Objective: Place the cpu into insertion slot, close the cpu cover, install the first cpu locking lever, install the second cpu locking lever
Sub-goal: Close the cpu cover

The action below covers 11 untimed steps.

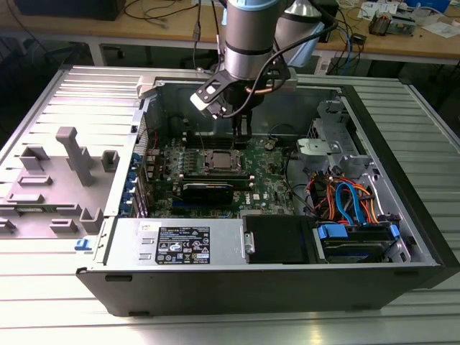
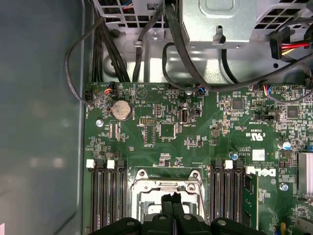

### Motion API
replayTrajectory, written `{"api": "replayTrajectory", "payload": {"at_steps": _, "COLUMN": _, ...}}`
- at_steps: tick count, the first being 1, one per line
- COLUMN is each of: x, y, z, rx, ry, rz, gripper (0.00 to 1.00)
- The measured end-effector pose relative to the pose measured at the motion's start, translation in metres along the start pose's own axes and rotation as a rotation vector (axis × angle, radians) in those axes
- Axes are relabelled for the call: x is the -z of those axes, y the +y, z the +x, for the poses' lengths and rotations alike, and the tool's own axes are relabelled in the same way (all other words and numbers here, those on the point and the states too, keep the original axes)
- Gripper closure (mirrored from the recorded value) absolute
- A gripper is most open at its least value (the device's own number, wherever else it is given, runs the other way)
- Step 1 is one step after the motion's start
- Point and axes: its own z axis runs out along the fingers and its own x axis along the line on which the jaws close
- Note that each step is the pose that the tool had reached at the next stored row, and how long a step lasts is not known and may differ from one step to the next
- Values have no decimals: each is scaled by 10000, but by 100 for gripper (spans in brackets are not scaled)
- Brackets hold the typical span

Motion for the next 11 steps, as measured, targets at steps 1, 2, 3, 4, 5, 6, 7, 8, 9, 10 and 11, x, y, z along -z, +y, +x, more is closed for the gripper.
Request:
{"api": "replayTrajectory", "payload": {"at_steps": 1, "x": -2, "y": -11, "z": 0, "rx": 5, "ry": 0, "rz": 0, "gripper": 89}}
{"api": "replayTrajectory", "payload": {"at_steps": 2, "x": -5, "y": -33, "z": 1, "rx": 14, "ry": 1, "rz": 1, "gripper": 89}}
{"api": "replayTrajectory", "payload": {"at_steps": 3, "x": -7, "y": -47, "z": 1, "rx": 16, "ry": 2, "rz": 1, "gripper": 89}}
{"api": "replayTrajectory", "payload": {"at_steps": 4, "x": -8, "y": -62, "z": 2, "rx": 18, "ry": 3, "rz": 1, "gripper": 89}}
{"api": "replayTrajectory", "payload": {"at_steps": 5, "x": -9, "y": -75, "z": 2, "rx": 18, "ry": 2, "rz": 0, "gripper": 89}}
{"api": "replayTrajectory", "payload": {"at_steps": 6, "x": -10, "y": -87, "z": 2, "rx": 18, "ry": 2, "rz": 1, "gripper": 89}}
{"api": "replayTrajectory", "payload": {"at_steps": 7, "x": -11, "y": -100, "z": 2, "rx": 18, "ry": 1, "rz": 1, "gripper": 89}}
{"api": "replayTrajectory", "payload": {"at_steps": 8, "x": -13, "y": -115, "z": 2, "rx": 18, "ry": 1, "rz": 2, "gripper": 89}}
{"api": "replayTrajectory", "payload": {"at_steps": 9, "x": -14, "y": -135, "z": 3, "rx": 18, "ry": 2, "rz": 2, "gripper": 89}}
{"api": "replayTrajectory", "payload": {"at_steps": 10, "x": -15, "y": -149, "z": 3, "rx": 19, "ry": 1, "rz": 2, "gripper": 89}}
{"api": "replayTrajectory", "payload": {"at_steps": 11, "x": -16, "y": -179, "z": 3, "rx": 20, "ry": 1, "rz": 2, "gripper": 89}}
